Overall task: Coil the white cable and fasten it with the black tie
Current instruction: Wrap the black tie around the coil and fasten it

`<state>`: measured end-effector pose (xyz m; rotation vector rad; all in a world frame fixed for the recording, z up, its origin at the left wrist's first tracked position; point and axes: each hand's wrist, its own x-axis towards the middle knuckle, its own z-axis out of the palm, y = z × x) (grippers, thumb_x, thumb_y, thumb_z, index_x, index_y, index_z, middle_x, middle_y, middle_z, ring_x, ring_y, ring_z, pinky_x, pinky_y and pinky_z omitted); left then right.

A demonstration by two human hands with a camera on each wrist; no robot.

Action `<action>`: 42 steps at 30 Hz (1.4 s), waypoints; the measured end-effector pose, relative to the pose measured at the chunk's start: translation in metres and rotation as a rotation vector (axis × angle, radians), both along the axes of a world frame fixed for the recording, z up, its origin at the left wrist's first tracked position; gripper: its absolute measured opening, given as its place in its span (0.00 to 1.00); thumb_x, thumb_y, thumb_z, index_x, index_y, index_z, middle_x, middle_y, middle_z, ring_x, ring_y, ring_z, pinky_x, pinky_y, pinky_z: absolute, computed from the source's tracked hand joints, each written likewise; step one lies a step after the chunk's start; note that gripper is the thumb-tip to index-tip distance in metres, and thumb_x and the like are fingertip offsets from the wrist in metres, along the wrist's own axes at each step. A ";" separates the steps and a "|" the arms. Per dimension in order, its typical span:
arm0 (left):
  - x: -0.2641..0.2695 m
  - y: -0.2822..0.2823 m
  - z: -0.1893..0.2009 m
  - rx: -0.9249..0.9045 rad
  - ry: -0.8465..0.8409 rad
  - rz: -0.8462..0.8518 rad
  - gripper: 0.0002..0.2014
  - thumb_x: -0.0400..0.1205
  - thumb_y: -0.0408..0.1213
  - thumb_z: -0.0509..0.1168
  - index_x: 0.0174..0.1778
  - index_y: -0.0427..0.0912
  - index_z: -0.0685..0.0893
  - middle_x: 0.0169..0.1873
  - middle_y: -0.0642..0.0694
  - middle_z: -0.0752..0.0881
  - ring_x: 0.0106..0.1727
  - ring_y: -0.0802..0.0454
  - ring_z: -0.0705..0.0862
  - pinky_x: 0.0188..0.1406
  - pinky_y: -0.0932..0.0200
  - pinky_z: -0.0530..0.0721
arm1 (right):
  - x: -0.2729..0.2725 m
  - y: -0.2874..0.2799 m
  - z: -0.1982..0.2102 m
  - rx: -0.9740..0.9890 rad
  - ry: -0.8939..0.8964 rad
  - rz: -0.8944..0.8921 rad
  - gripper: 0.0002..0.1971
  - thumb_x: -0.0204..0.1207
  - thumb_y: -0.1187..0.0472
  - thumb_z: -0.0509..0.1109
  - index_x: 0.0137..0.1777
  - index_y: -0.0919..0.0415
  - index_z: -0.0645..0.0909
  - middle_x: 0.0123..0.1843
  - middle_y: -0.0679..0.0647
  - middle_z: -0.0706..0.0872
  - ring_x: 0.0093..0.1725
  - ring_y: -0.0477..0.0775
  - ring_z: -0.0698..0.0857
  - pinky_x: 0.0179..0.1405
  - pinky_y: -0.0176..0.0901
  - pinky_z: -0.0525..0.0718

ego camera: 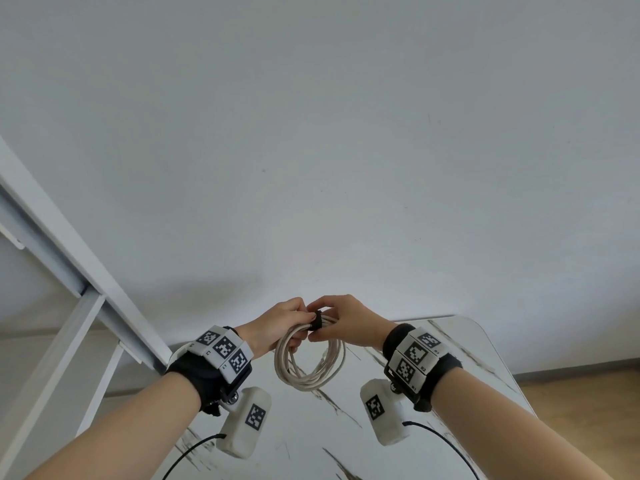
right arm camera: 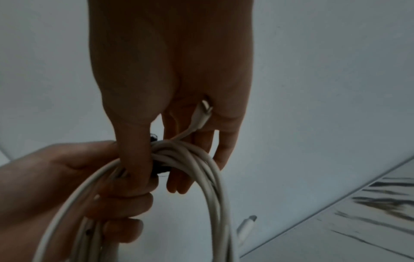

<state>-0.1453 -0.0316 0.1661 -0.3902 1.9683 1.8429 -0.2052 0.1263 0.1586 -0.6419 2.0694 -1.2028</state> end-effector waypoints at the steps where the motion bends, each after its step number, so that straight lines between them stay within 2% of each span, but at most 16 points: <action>1: 0.000 0.000 -0.001 -0.001 -0.004 -0.002 0.13 0.85 0.31 0.58 0.34 0.41 0.66 0.19 0.46 0.71 0.19 0.52 0.67 0.26 0.56 0.67 | 0.000 0.001 -0.001 -0.013 -0.013 -0.004 0.22 0.65 0.67 0.78 0.60 0.58 0.81 0.41 0.51 0.89 0.41 0.48 0.86 0.50 0.36 0.82; 3: 0.000 0.000 -0.002 0.000 -0.010 -0.006 0.12 0.85 0.31 0.58 0.35 0.40 0.66 0.19 0.45 0.71 0.18 0.52 0.67 0.26 0.56 0.66 | -0.001 0.003 -0.001 -0.034 -0.030 -0.010 0.24 0.64 0.69 0.79 0.62 0.58 0.81 0.51 0.56 0.90 0.51 0.54 0.88 0.59 0.42 0.83; 5: 0.001 0.000 -0.003 0.004 -0.023 -0.009 0.12 0.84 0.31 0.59 0.35 0.40 0.67 0.19 0.45 0.71 0.18 0.52 0.67 0.25 0.57 0.65 | -0.002 0.007 0.000 -0.045 -0.079 0.000 0.25 0.65 0.66 0.79 0.63 0.56 0.81 0.58 0.58 0.89 0.60 0.54 0.87 0.66 0.46 0.82; 8: 0.002 -0.003 -0.004 0.028 -0.053 -0.022 0.12 0.84 0.30 0.59 0.34 0.40 0.68 0.18 0.45 0.74 0.18 0.53 0.67 0.24 0.59 0.66 | -0.005 0.013 0.002 -0.066 -0.258 0.048 0.20 0.75 0.59 0.71 0.67 0.57 0.79 0.62 0.56 0.87 0.61 0.52 0.85 0.63 0.44 0.82; 10: 0.004 -0.004 -0.005 0.044 -0.070 -0.025 0.12 0.84 0.30 0.58 0.34 0.40 0.68 0.18 0.46 0.72 0.17 0.53 0.67 0.22 0.60 0.66 | -0.007 0.014 0.003 -0.073 -0.306 0.033 0.16 0.80 0.65 0.62 0.67 0.61 0.78 0.60 0.58 0.86 0.57 0.51 0.85 0.58 0.39 0.83; 12: 0.005 -0.004 -0.006 0.060 -0.077 -0.025 0.13 0.84 0.30 0.58 0.33 0.40 0.68 0.18 0.46 0.71 0.17 0.53 0.67 0.22 0.60 0.65 | -0.009 0.014 0.003 0.002 -0.135 0.026 0.15 0.79 0.70 0.61 0.63 0.63 0.81 0.56 0.58 0.87 0.54 0.50 0.85 0.56 0.34 0.82; 16: 0.004 -0.003 -0.006 0.067 -0.078 -0.033 0.12 0.84 0.29 0.57 0.33 0.40 0.68 0.18 0.45 0.71 0.17 0.53 0.66 0.22 0.60 0.66 | -0.013 0.007 0.002 0.123 0.196 0.009 0.08 0.75 0.69 0.69 0.51 0.67 0.87 0.45 0.61 0.91 0.40 0.49 0.85 0.44 0.29 0.81; 18: 0.004 -0.003 -0.006 0.065 -0.088 -0.023 0.12 0.83 0.29 0.58 0.33 0.39 0.69 0.18 0.44 0.72 0.17 0.52 0.67 0.22 0.60 0.66 | -0.016 0.005 0.003 0.180 0.291 0.037 0.06 0.74 0.64 0.71 0.48 0.63 0.88 0.37 0.53 0.86 0.34 0.44 0.80 0.39 0.31 0.77; 20: 0.004 -0.004 -0.007 0.056 -0.102 -0.004 0.10 0.83 0.29 0.57 0.35 0.38 0.70 0.18 0.44 0.72 0.16 0.52 0.67 0.22 0.60 0.66 | -0.020 0.005 0.004 0.240 0.393 0.069 0.06 0.74 0.59 0.72 0.48 0.58 0.88 0.41 0.48 0.78 0.38 0.42 0.76 0.41 0.34 0.73; 23: 0.004 -0.004 -0.007 0.028 -0.117 0.006 0.07 0.83 0.28 0.55 0.39 0.38 0.71 0.18 0.43 0.70 0.15 0.53 0.66 0.20 0.63 0.66 | -0.020 0.002 0.011 0.232 0.402 0.099 0.05 0.75 0.61 0.71 0.47 0.60 0.87 0.48 0.52 0.79 0.49 0.53 0.81 0.52 0.42 0.78; 24: 0.004 -0.004 -0.006 0.015 -0.121 -0.005 0.07 0.83 0.27 0.54 0.40 0.38 0.71 0.18 0.43 0.69 0.15 0.53 0.65 0.18 0.64 0.66 | -0.020 0.001 0.014 0.223 0.395 0.088 0.05 0.74 0.62 0.72 0.46 0.62 0.87 0.46 0.52 0.82 0.48 0.55 0.83 0.51 0.44 0.81; 27: 0.005 -0.001 -0.006 -0.028 -0.151 -0.072 0.08 0.83 0.26 0.54 0.38 0.37 0.72 0.21 0.44 0.68 0.15 0.53 0.65 0.16 0.65 0.67 | -0.025 -0.002 0.021 0.216 0.414 0.030 0.04 0.69 0.63 0.77 0.41 0.63 0.87 0.36 0.51 0.85 0.38 0.51 0.83 0.39 0.39 0.82; 30: 0.004 -0.001 -0.009 -0.091 -0.175 -0.105 0.08 0.83 0.27 0.55 0.37 0.38 0.71 0.21 0.42 0.69 0.17 0.52 0.65 0.16 0.64 0.68 | -0.026 -0.006 0.029 0.238 0.433 0.079 0.03 0.72 0.67 0.71 0.42 0.63 0.87 0.31 0.49 0.83 0.37 0.54 0.84 0.37 0.43 0.84; 33: 0.000 0.000 -0.010 -0.152 -0.206 -0.127 0.11 0.83 0.29 0.54 0.34 0.40 0.69 0.18 0.43 0.69 0.17 0.52 0.64 0.18 0.63 0.66 | -0.023 -0.010 0.037 0.222 0.473 0.104 0.02 0.71 0.68 0.72 0.41 0.64 0.87 0.31 0.52 0.85 0.35 0.55 0.87 0.40 0.46 0.87; 37: -0.002 -0.003 -0.009 -0.188 -0.196 -0.073 0.14 0.83 0.28 0.53 0.30 0.40 0.69 0.15 0.45 0.69 0.16 0.53 0.63 0.19 0.64 0.65 | -0.021 -0.011 0.046 0.178 0.452 0.092 0.00 0.69 0.69 0.75 0.39 0.66 0.87 0.27 0.51 0.84 0.29 0.49 0.84 0.37 0.41 0.86; 42: -0.005 -0.007 -0.009 -0.198 -0.137 0.067 0.14 0.83 0.26 0.53 0.31 0.41 0.68 0.21 0.44 0.69 0.15 0.53 0.63 0.17 0.65 0.64 | -0.011 -0.013 0.046 0.144 0.416 0.121 0.00 0.69 0.69 0.75 0.39 0.66 0.87 0.29 0.54 0.84 0.30 0.50 0.83 0.38 0.44 0.85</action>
